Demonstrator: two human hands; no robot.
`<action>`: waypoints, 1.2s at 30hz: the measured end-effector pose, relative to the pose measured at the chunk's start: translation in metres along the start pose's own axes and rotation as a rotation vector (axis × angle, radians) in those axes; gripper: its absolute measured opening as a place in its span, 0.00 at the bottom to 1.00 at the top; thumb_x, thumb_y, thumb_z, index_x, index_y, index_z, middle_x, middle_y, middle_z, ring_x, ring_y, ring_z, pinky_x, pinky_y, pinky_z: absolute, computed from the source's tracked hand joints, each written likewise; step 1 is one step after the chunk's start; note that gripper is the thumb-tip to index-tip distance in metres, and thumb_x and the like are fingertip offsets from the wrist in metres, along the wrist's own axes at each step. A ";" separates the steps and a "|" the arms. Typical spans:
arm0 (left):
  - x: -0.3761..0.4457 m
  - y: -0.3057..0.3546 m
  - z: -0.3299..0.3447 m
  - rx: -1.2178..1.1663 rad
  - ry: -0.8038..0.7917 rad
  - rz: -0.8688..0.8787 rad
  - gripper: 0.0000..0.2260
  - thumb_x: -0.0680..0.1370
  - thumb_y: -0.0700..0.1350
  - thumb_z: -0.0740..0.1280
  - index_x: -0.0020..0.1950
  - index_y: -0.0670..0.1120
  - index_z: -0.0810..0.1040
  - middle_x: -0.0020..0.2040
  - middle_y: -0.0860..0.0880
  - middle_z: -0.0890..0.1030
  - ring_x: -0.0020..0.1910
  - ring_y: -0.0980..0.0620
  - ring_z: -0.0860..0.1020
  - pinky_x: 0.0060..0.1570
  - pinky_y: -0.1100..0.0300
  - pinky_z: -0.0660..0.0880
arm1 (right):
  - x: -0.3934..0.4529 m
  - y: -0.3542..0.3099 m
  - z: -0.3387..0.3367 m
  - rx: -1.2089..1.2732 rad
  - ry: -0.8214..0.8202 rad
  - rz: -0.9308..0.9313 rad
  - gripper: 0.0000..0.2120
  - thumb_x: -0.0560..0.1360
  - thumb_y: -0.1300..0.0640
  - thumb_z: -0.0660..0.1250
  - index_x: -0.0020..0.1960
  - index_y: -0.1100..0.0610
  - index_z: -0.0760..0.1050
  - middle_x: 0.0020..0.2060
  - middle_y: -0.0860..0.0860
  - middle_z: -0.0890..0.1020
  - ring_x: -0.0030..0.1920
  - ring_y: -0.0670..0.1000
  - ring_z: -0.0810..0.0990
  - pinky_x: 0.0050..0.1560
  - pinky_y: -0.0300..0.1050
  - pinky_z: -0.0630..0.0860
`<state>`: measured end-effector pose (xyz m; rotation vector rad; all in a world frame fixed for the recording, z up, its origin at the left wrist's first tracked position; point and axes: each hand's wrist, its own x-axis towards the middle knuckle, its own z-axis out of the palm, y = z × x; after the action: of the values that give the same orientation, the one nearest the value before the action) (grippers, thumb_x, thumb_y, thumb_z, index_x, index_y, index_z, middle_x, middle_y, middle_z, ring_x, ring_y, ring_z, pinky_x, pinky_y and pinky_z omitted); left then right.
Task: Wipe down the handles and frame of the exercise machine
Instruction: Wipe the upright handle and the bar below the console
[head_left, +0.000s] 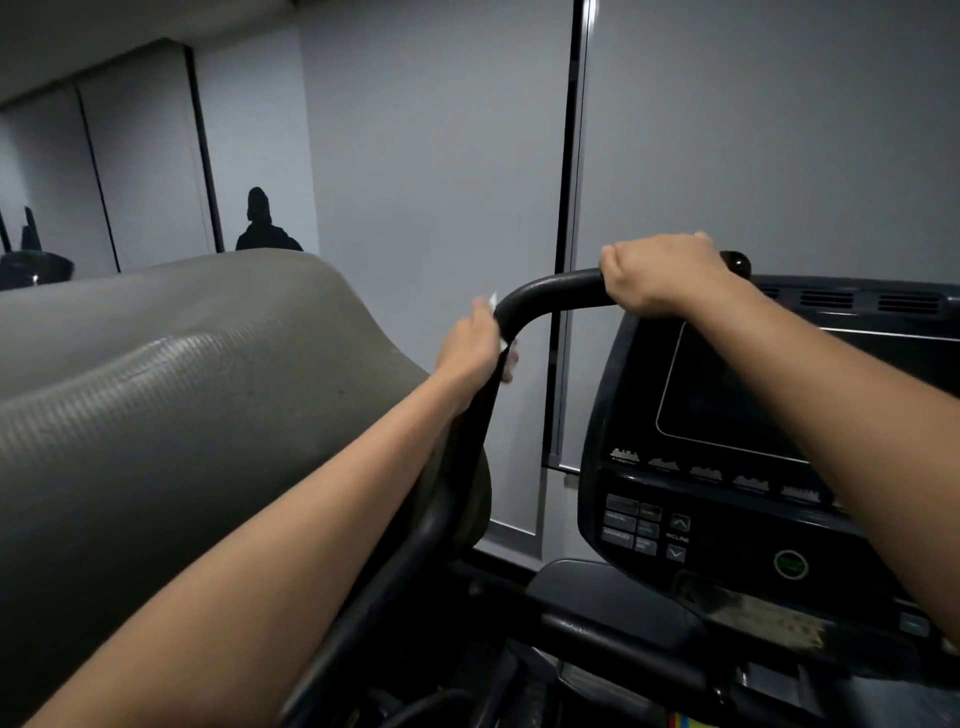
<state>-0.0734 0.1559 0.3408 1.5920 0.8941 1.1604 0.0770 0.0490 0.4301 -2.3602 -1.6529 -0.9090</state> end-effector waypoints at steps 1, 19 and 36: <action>0.005 0.011 0.004 0.148 0.025 0.089 0.26 0.82 0.55 0.48 0.44 0.40 0.78 0.33 0.43 0.82 0.32 0.44 0.80 0.46 0.50 0.77 | 0.000 0.000 0.000 -0.002 -0.002 0.002 0.12 0.82 0.54 0.46 0.49 0.52 0.67 0.60 0.59 0.79 0.59 0.62 0.76 0.64 0.59 0.65; -0.045 -0.083 -0.027 -0.011 -0.053 -0.160 0.28 0.82 0.54 0.47 0.42 0.36 0.79 0.31 0.41 0.80 0.31 0.44 0.79 0.50 0.44 0.80 | -0.005 -0.001 0.002 0.007 0.041 0.012 0.12 0.82 0.55 0.46 0.49 0.51 0.68 0.60 0.59 0.80 0.60 0.61 0.76 0.68 0.60 0.62; 0.003 0.024 0.044 0.842 0.362 0.749 0.23 0.84 0.50 0.42 0.54 0.45 0.76 0.42 0.47 0.80 0.38 0.42 0.76 0.35 0.49 0.71 | -0.003 0.001 0.002 -0.008 0.055 -0.030 0.12 0.83 0.53 0.46 0.47 0.51 0.67 0.57 0.58 0.80 0.58 0.62 0.77 0.65 0.59 0.65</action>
<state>-0.0295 0.1403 0.3599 2.5932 1.1441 1.7597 0.0784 0.0474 0.4269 -2.3002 -1.6715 -0.9785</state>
